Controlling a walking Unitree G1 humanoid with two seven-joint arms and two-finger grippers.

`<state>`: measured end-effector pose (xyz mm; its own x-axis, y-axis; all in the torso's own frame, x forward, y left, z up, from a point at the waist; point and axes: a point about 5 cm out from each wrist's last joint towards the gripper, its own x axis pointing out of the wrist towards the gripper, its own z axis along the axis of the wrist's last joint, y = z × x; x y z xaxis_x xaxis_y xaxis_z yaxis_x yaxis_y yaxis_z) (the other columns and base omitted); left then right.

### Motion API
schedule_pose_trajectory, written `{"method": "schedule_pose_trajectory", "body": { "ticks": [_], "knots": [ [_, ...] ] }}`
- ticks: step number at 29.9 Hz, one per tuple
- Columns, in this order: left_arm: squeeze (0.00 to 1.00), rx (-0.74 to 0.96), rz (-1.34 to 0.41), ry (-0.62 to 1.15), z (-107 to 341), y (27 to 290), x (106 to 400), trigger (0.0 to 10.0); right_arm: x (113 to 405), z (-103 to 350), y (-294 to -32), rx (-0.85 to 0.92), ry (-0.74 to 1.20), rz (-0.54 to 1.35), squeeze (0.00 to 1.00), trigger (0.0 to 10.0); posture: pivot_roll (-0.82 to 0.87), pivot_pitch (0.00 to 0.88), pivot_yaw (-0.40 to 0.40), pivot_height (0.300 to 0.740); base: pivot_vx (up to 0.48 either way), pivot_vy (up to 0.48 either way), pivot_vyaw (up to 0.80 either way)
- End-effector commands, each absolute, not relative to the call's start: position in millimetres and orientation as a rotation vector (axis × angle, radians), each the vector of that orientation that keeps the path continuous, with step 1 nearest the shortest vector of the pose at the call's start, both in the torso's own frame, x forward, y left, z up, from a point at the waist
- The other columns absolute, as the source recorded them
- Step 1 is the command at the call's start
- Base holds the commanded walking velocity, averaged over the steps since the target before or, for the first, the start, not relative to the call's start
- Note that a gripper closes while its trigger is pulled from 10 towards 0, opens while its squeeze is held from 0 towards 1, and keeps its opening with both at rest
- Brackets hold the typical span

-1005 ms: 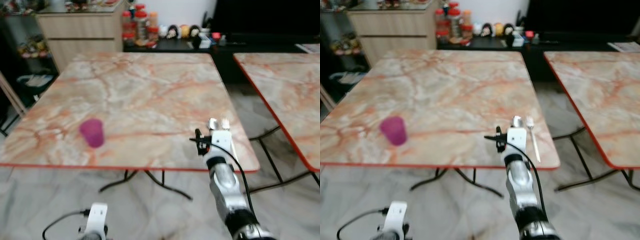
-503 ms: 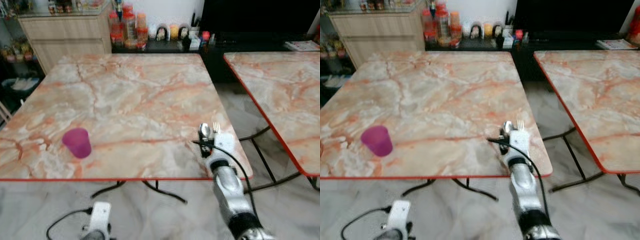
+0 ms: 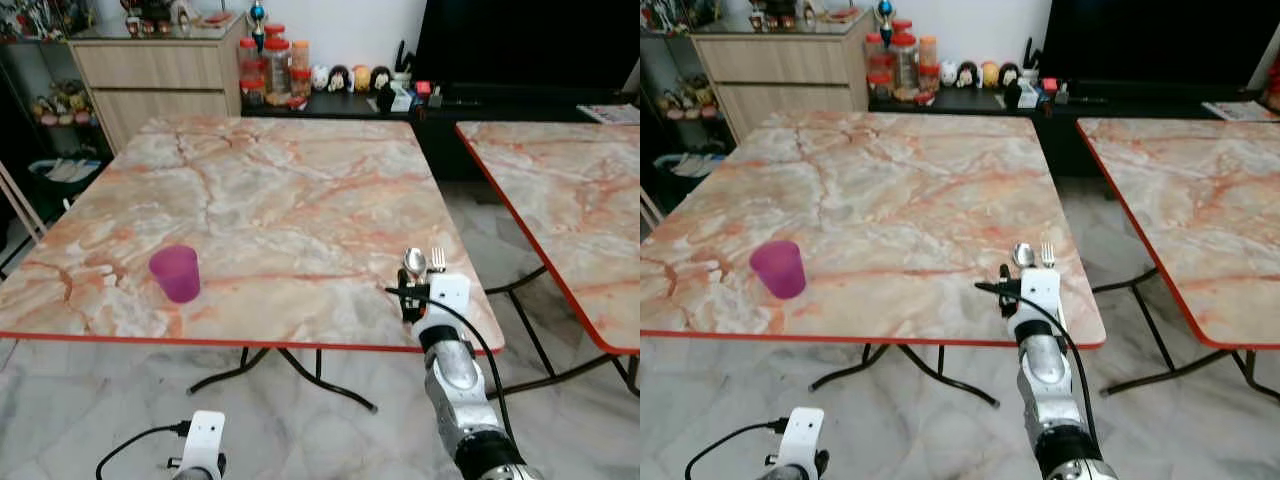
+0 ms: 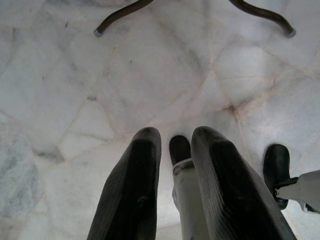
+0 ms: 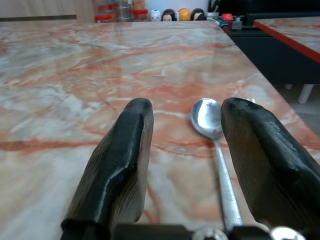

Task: Setting the table

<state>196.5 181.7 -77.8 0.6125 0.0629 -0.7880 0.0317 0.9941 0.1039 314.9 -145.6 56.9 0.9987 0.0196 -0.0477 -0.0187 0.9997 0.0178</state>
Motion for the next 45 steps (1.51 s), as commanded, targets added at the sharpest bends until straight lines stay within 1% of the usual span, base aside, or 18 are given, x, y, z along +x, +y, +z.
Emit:
{"method": "schedule_pose_trajectory", "body": {
  "ticks": [1, 18, 27, 30, 31, 34, 38, 41, 45],
  "knots": [
    [0.00, 0.108, 0.022, 0.911, -77.2, 181.2, 198.1, 10.0, 318.2, 64.2, -146.1, 0.017, 0.021, 0.015, 0.00, 10.0, -0.04, 0.000, -0.034, 0.725, 0.390, 0.000, 0.00],
    [0.00, 0.096, 0.031, 0.908, -77.3, 180.6, 197.9, 10.0, 318.4, 64.5, -147.0, 0.012, 0.020, 0.010, 0.00, 10.0, -0.03, 0.000, -0.041, 0.725, 0.379, 0.000, 0.00],
    [0.00, 0.095, 0.033, 0.911, -78.0, 181.9, 196.1, 10.0, 312.1, 65.6, -146.9, -0.004, 0.009, 0.023, 0.00, 10.0, -0.03, 0.000, -0.035, 0.725, 0.000, 0.000, 0.00],
    [0.00, 0.096, 0.035, 0.912, -78.2, 182.6, 195.6, 10.0, 307.7, 68.5, -146.9, -0.018, 0.003, 0.036, 0.00, 10.0, -0.03, 0.000, -0.035, 0.725, 0.000, 0.000, 0.00],
    [0.00, 0.097, 0.035, 0.913, -78.3, 183.2, 195.3, 10.0, 301.6, 72.2, -147.9, -0.034, -0.001, 0.045, 0.00, 10.0, -0.04, 0.000, -0.033, 0.725, 0.000, 0.000, 0.00],
    [0.00, 0.097, 0.034, 0.913, -78.3, 183.4, 195.3, 10.0, 299.2, 73.9, -148.6, -0.038, -0.004, 0.045, 0.00, 10.0, -0.04, 0.000, -0.032, 0.725, 0.000, 0.000, 0.00],
    [0.00, 0.098, 0.032, 0.915, -78.4, 183.9, 194.8, 10.0, 291.3, 79.3, -154.2, -0.081, 0.016, 0.027, 0.00, 10.0, -0.05, 0.000, -0.030, 0.725, 0.000, 0.000, 0.00],
    [0.00, 0.099, 0.030, 0.916, -78.6, 183.8, 194.5, 10.0, 287.7, 82.1, -157.5, -0.090, 0.037, 0.012, 0.00, 10.0, -0.06, 0.000, -0.022, 0.725, 0.000, 0.000, 0.00],
    [0.00, 0.105, 0.012, 0.924, -79.6, 183.4, 192.7, 10.0, 266.4, 78.3, -168.1, -0.107, 0.206, -0.065, 0.00, 10.0, -0.07, 0.000, -0.016, 0.725, 0.000, 0.000, 0.00]
  ]
}}
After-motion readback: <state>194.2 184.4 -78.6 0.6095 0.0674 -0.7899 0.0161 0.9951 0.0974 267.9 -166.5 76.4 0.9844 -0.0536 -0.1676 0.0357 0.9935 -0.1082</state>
